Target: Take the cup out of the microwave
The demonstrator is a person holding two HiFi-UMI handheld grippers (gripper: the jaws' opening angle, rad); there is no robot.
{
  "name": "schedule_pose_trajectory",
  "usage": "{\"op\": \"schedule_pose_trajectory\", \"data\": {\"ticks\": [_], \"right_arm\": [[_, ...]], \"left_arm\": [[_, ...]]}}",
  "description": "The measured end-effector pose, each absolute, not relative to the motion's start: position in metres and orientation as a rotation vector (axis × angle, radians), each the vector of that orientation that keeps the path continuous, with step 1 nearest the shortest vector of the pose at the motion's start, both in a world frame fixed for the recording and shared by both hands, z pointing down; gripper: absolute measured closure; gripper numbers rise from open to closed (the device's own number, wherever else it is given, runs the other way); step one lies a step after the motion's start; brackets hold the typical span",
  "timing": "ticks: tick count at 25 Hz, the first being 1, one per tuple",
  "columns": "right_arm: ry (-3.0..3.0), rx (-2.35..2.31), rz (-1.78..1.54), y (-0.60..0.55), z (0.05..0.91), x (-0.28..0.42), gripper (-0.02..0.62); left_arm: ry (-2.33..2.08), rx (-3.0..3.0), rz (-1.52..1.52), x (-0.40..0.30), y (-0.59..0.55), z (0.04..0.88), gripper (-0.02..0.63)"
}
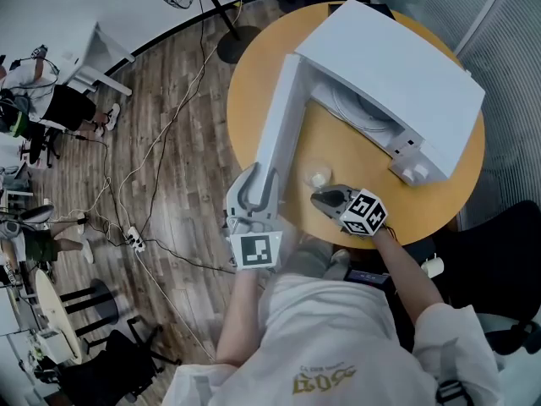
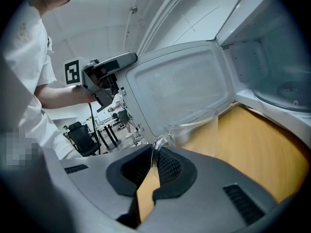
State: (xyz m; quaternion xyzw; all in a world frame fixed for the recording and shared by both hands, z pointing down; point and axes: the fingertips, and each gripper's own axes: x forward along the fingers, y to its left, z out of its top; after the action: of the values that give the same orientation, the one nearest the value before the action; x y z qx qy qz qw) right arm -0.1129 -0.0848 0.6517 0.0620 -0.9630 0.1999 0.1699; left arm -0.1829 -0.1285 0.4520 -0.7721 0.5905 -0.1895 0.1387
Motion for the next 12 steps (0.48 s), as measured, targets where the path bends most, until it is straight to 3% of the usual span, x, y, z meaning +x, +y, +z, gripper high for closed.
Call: {"op": "schedule_pose_trajectory", "data": {"ticks": [12], "right_arm": [[-2.672, 0.231, 0.517, -0.078, 0.673, -0.098, 0.561]], "left_arm": [[1.696, -2.225, -0.531, -0.182, -0.129, 0.451, 0.462]]}}
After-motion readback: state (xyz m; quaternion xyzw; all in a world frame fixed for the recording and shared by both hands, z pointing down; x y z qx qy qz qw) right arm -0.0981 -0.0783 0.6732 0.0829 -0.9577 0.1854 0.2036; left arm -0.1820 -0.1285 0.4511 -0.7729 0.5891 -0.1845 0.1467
